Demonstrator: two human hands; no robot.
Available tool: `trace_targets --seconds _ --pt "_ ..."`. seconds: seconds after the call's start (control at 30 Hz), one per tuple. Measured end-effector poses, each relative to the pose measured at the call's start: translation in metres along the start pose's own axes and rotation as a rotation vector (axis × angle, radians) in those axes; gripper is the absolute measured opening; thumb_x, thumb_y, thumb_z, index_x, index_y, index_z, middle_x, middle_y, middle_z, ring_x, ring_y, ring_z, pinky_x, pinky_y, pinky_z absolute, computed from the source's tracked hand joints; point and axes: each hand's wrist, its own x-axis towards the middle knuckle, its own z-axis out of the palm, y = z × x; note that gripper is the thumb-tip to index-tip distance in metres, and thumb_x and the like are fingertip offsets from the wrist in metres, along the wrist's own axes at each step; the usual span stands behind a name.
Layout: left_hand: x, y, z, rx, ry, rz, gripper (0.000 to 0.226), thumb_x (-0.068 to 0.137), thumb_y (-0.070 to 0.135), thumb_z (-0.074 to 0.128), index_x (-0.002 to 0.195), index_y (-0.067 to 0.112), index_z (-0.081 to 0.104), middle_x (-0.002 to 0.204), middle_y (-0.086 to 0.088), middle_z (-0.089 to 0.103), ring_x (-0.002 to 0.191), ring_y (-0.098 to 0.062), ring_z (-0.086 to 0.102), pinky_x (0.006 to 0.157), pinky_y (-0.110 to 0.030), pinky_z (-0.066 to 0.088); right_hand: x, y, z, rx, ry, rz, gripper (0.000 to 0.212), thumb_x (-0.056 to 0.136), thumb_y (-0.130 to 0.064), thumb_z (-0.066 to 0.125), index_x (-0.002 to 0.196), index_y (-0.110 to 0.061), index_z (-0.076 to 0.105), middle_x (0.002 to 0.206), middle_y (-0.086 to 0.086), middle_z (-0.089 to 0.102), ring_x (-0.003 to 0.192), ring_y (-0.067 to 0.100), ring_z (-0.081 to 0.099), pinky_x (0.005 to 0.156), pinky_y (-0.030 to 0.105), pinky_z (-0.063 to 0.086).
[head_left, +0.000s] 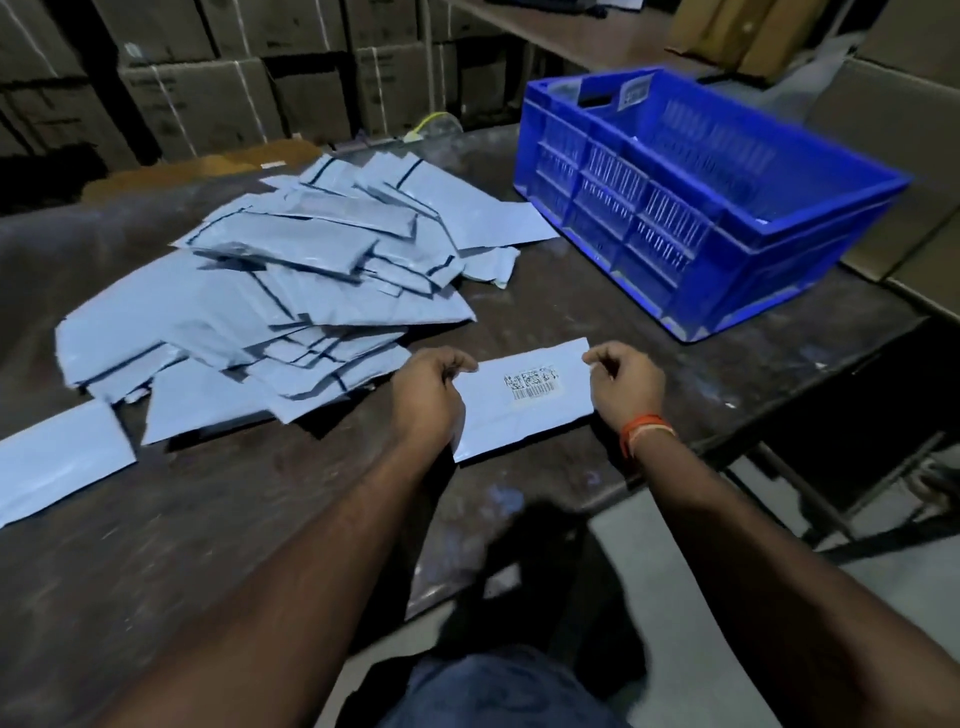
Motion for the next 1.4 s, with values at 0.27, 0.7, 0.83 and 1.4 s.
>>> trace_targets --seconds 0.27,0.7,0.83,1.4 --pt "0.058 -0.014 0.056 0.186 -0.111 -0.071 0.037 0.083 -0.009 0.055 0.096 0.02 0.073 0.096 0.003 0.064 0.086 -0.015 0.053 0.085 -0.021 0.041 0.064 0.036 0.002 -0.077 -0.15 -0.041 0.022 0.086 -0.002 0.059 0.093 -0.017 0.073 0.091 0.003 0.074 0.086 0.021 0.068 0.083 0.025 0.049" --pt "0.006 0.003 0.105 0.698 -0.178 0.146 0.05 0.105 0.045 0.027 0.151 0.029 0.04 0.16 -0.001 0.033 0.151 -0.028 0.02 0.114 -0.05 0.03 0.075 0.03 0.02 -0.504 -0.522 -0.656 0.066 0.096 -0.05 0.017 0.157 -0.026 0.024 0.166 0.0 0.012 0.153 0.02 0.007 0.118 0.048 0.018" --pt "-0.006 0.003 0.112 0.798 -0.197 0.022 0.054 0.105 0.052 0.019 0.157 0.039 0.023 0.168 0.004 0.012 0.155 -0.024 0.006 0.121 -0.054 0.017 0.081 0.055 0.021 -0.597 -0.627 -0.774 0.068 0.094 -0.053 0.012 0.156 -0.029 0.026 0.166 0.001 0.016 0.152 0.025 0.013 0.117 0.053 0.022" --pt "-0.021 0.008 0.083 0.824 -0.147 -0.249 0.053 0.104 0.048 0.028 0.156 0.045 0.02 0.166 -0.003 0.016 0.153 -0.026 0.013 0.118 -0.055 0.018 0.121 0.074 -0.022 -0.683 -0.652 -0.639 0.059 0.103 -0.046 0.032 0.157 -0.028 0.019 0.164 0.01 0.013 0.151 0.032 0.01 0.116 0.048 0.019"
